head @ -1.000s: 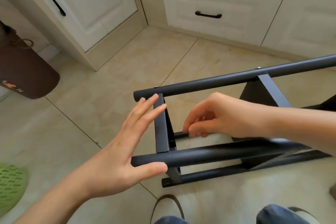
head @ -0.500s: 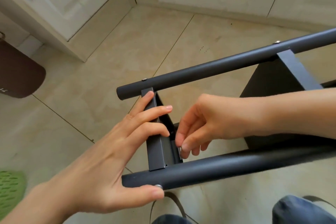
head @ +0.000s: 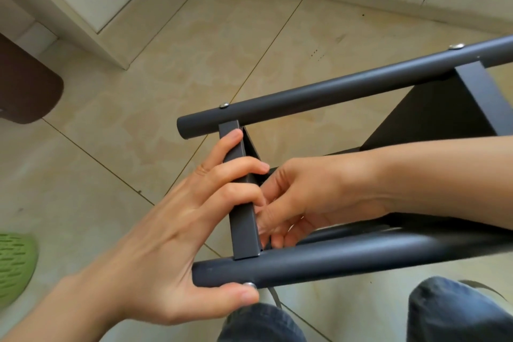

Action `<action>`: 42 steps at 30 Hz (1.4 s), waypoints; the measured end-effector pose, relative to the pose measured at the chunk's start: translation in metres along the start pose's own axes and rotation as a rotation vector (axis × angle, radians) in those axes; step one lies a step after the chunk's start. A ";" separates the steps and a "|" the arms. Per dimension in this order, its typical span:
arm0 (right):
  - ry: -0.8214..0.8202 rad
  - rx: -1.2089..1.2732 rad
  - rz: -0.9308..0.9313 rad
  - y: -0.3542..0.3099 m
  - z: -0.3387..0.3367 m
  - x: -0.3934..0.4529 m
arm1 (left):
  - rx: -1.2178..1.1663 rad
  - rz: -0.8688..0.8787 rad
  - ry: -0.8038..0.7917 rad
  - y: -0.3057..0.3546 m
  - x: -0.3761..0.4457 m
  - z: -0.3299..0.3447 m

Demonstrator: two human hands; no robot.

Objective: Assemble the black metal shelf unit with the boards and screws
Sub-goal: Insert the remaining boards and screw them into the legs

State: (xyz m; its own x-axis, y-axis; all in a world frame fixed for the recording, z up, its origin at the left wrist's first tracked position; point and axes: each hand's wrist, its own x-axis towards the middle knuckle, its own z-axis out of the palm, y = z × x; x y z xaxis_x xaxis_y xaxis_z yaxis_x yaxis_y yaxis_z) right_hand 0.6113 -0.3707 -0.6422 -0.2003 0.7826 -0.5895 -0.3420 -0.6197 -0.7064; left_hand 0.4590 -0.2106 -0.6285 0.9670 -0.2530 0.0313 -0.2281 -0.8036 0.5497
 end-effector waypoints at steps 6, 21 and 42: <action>-0.022 0.039 0.046 0.002 0.005 0.002 | -0.004 0.004 -0.013 0.004 -0.001 -0.002; -0.039 0.064 0.109 0.002 0.008 0.002 | -0.015 -0.012 -0.024 0.010 0.001 -0.004; -0.035 -0.059 0.173 -0.003 0.006 0.000 | -0.039 0.003 -0.011 0.006 -0.001 0.001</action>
State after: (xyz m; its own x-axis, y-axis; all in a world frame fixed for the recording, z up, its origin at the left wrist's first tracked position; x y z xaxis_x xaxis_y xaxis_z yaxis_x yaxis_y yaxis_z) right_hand 0.6066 -0.3686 -0.6378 -0.2841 0.6650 -0.6907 -0.2456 -0.7468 -0.6180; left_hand 0.4566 -0.2152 -0.6259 0.9650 -0.2611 0.0239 -0.2258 -0.7814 0.5817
